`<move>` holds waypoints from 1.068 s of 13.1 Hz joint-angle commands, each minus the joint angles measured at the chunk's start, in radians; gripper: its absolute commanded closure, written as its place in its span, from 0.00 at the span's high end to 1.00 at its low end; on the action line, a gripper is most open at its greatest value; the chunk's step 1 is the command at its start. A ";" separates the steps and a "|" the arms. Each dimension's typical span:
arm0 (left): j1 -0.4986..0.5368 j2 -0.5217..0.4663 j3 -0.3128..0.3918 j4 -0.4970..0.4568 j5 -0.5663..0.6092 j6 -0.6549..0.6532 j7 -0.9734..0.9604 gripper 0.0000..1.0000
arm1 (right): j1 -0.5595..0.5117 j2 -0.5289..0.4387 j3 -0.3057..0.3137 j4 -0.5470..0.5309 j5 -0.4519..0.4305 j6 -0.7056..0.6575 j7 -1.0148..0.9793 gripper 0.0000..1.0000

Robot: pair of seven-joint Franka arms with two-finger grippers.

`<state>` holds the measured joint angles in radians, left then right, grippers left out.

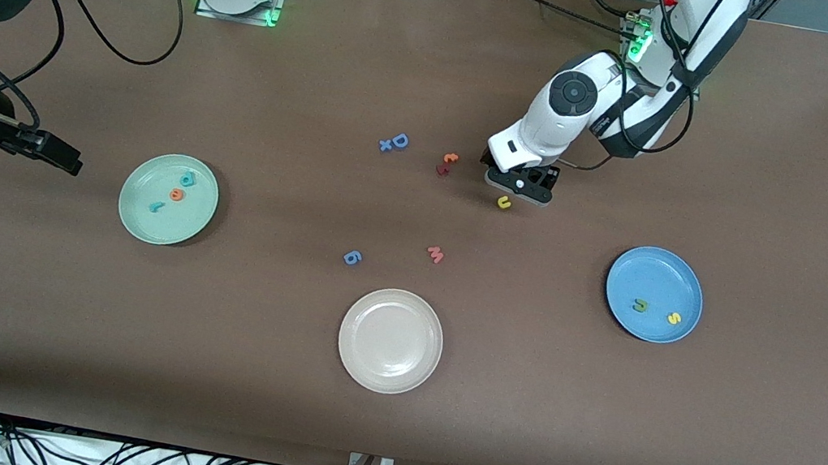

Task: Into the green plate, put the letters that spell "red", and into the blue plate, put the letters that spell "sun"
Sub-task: 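Move the left gripper to the yellow u while the right gripper withdraws, then lower the left gripper and grasp the yellow u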

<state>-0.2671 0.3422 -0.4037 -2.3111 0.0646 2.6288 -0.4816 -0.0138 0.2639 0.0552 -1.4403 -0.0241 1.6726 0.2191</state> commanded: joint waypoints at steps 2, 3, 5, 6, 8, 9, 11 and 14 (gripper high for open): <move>-0.004 0.069 0.009 0.035 0.067 0.048 -0.014 1.00 | -0.020 -0.022 0.017 -0.032 -0.008 0.021 0.000 0.99; 0.003 0.081 0.014 0.051 0.101 0.048 -0.015 1.00 | -0.020 -0.018 0.015 -0.032 -0.008 0.024 -0.001 0.99; 0.006 0.089 0.016 0.064 0.107 0.048 -0.015 1.00 | -0.021 -0.012 0.015 -0.032 -0.008 0.044 -0.001 0.99; 0.006 0.089 0.016 0.064 0.107 0.048 -0.015 1.00 | -0.021 -0.011 0.017 -0.032 -0.008 0.044 -0.001 0.99; 0.005 0.090 0.025 0.065 0.109 0.048 -0.015 1.00 | -0.021 -0.009 0.015 -0.032 -0.008 0.044 -0.003 1.00; 0.005 0.095 0.031 0.067 0.109 0.048 -0.015 1.00 | -0.023 -0.009 0.015 -0.032 -0.010 0.044 -0.007 1.00; 0.005 0.110 0.033 0.078 0.110 0.048 -0.015 1.00 | -0.029 -0.009 0.015 -0.032 -0.008 0.044 -0.007 1.00; 0.005 0.135 0.034 0.091 0.110 0.054 -0.015 1.00 | -0.034 -0.009 0.015 -0.032 -0.008 0.044 -0.009 1.00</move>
<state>-0.2624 0.4428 -0.3742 -2.2511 0.1363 2.6745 -0.4830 -0.0297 0.2678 0.0551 -1.4553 -0.0241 1.7048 0.2191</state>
